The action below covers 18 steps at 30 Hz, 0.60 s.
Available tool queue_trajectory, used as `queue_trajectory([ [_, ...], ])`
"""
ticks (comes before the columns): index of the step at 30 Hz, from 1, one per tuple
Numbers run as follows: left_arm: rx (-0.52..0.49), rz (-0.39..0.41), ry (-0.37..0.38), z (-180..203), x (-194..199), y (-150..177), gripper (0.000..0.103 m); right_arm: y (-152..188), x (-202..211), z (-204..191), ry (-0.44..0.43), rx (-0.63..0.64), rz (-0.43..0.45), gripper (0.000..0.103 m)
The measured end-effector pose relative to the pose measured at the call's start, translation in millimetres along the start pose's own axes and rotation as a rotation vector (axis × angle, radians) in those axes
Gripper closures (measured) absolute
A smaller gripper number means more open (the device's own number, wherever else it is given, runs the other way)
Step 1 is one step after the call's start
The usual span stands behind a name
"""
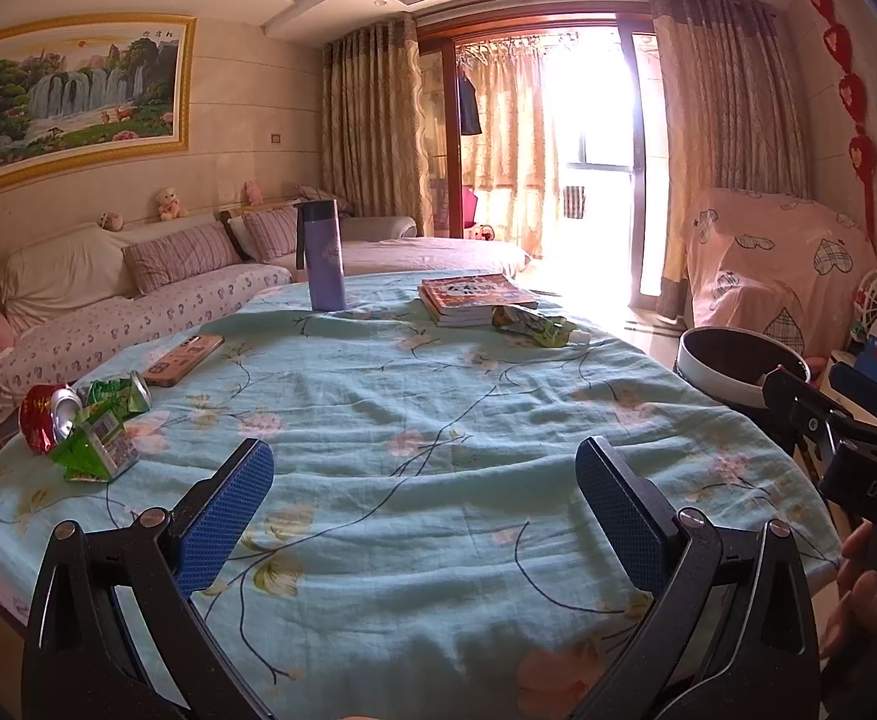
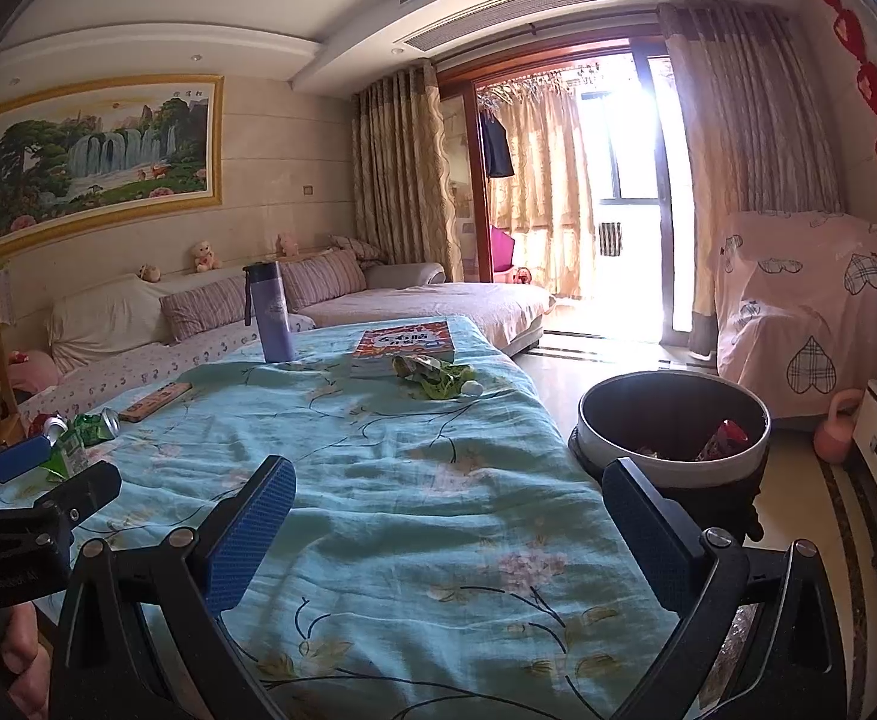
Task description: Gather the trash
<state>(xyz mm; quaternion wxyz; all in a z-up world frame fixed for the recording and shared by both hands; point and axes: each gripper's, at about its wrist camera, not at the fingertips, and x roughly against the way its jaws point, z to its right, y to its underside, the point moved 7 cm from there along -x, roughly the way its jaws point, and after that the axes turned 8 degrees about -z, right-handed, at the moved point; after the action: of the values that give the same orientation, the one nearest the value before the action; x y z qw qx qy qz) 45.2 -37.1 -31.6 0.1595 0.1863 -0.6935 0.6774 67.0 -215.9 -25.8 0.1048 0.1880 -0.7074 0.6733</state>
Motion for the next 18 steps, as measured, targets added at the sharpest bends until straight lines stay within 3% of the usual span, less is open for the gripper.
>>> queue_trajectory([
  [18, -0.004, -0.003, 0.002, 0.6, -0.8, 0.3, 0.0, -3.2, 7.1, -1.7, -0.009, -0.002, 0.015, 0.0],
])
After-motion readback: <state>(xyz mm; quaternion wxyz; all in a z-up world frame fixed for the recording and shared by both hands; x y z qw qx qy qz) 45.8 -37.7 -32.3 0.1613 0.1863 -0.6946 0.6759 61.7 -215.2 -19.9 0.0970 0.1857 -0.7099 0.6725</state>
